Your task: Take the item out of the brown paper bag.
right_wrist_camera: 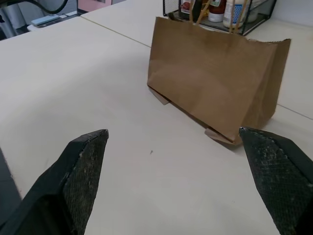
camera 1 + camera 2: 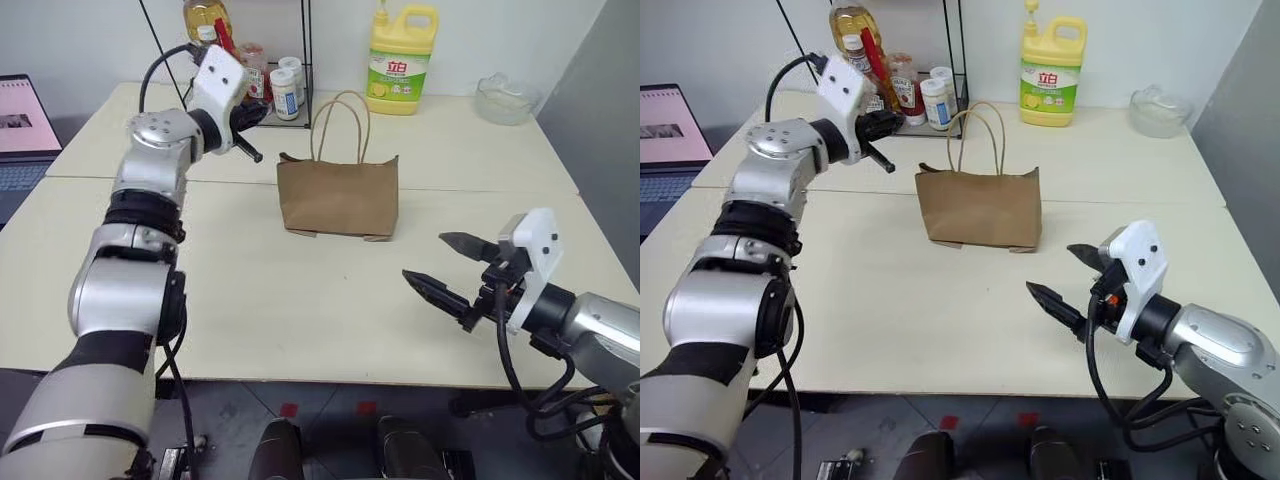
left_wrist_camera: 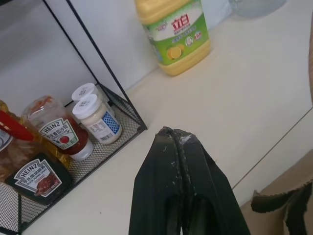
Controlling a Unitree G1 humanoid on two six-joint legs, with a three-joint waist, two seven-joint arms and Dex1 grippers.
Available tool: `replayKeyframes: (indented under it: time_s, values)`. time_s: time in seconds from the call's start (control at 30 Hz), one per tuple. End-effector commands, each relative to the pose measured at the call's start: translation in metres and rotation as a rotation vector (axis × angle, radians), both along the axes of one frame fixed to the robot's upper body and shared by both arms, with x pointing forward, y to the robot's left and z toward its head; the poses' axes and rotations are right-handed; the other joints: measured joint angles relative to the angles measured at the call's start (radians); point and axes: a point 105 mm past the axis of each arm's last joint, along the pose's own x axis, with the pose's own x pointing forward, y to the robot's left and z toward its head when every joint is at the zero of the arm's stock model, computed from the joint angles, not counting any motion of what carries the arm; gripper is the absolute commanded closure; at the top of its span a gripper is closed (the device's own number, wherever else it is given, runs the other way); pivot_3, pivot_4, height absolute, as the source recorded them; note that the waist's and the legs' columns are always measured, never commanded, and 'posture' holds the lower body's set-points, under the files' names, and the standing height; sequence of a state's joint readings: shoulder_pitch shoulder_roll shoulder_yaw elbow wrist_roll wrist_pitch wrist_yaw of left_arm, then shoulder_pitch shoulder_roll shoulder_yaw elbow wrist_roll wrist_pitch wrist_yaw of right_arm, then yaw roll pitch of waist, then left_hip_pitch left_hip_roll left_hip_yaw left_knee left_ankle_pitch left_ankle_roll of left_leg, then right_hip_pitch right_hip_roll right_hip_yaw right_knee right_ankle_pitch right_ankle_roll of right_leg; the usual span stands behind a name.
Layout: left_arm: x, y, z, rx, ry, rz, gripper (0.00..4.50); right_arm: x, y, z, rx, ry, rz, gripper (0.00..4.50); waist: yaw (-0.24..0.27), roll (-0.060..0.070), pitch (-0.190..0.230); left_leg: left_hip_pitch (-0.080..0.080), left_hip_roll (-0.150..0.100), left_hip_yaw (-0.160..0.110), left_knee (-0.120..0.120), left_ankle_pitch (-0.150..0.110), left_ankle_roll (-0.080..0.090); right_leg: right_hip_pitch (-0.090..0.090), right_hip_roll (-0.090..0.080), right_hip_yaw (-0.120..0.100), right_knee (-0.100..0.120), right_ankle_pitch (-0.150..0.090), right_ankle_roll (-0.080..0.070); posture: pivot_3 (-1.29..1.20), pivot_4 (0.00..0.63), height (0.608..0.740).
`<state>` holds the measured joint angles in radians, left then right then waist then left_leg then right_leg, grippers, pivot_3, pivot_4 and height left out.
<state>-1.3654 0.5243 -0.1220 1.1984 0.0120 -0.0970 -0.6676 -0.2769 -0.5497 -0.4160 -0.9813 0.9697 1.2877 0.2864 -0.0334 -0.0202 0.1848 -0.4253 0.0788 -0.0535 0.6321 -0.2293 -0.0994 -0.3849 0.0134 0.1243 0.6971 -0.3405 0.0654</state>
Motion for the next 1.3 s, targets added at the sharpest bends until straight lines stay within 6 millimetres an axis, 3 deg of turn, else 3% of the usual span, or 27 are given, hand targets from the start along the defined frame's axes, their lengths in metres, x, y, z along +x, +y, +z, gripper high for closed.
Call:
replayKeyframes:
  time_s: [0.03,0.17,0.3,0.4,0.77,1.1,1.3]
  values:
    - [0.003,-0.005,0.002,0.066,-0.026,0.015,4.49,-0.012,0.007,0.011,-0.005,-0.076,0.012,0.0,0.0,0.0,0.0,0.0,0.0,0.0,0.0,0.0,0.0,0.0,0.0,0.0,0.0,0.0,0.0,0.0,0.15,0.74]
    - [0.005,-0.015,-0.016,0.144,0.03,-0.005,4.49,-0.015,0.004,0.011,-0.008,-0.072,-0.006,0.0,0.001,0.0,0.0,-0.001,0.0,0.0,0.0,0.0,0.0,0.0,0.0,0.0,0.0,0.0,0.0,0.0,0.15,0.74]
    - [-0.005,-0.032,-0.023,0.209,0.094,-0.169,4.49,-0.018,0.0,0.014,-0.014,-0.064,-0.017,0.0,0.001,0.0,0.0,-0.002,0.0,0.0,0.0,0.001,0.0,0.0,0.0,-0.001,0.0,0.0,0.0,0.0,0.15,0.74]
    - [-0.015,-0.035,-0.031,0.247,0.152,-0.276,4.49,-0.02,-0.003,0.013,-0.019,-0.054,-0.035,0.0,0.001,0.0,0.0,-0.002,0.0,0.0,0.0,0.001,0.0,0.0,0.0,-0.001,0.0,0.0,0.0,0.0,0.15,0.74]
    - [-0.06,-0.007,-0.064,0.382,0.367,-0.576,4.49,-0.032,-0.001,0.001,-0.013,0.02,0.01,0.0,-0.001,0.0,0.0,-0.002,0.0,-0.001,0.001,0.002,0.002,0.0,0.0,-0.001,0.001,0.0,0.0,0.0,0.15,0.74]
    - [-0.118,-0.017,-0.08,0.368,0.484,-0.806,4.49,-0.033,0.003,-0.008,-0.043,0.049,0.08,0.0,-0.001,0.0,0.0,-0.002,0.001,-0.004,0.003,0.002,0.002,0.002,0.0,-0.003,0.002,0.0,0.0,0.0,0.15,0.74]
    - [-0.144,-0.009,-0.075,0.417,0.477,-0.846,4.49,-0.033,0.008,-0.009,-0.052,0.046,0.109,0.0,0.0,0.0,0.0,-0.002,0.002,-0.005,0.007,0.002,0.002,0.003,0.0,-0.004,0.004,0.0,0.0,0.0,0.15,0.74]
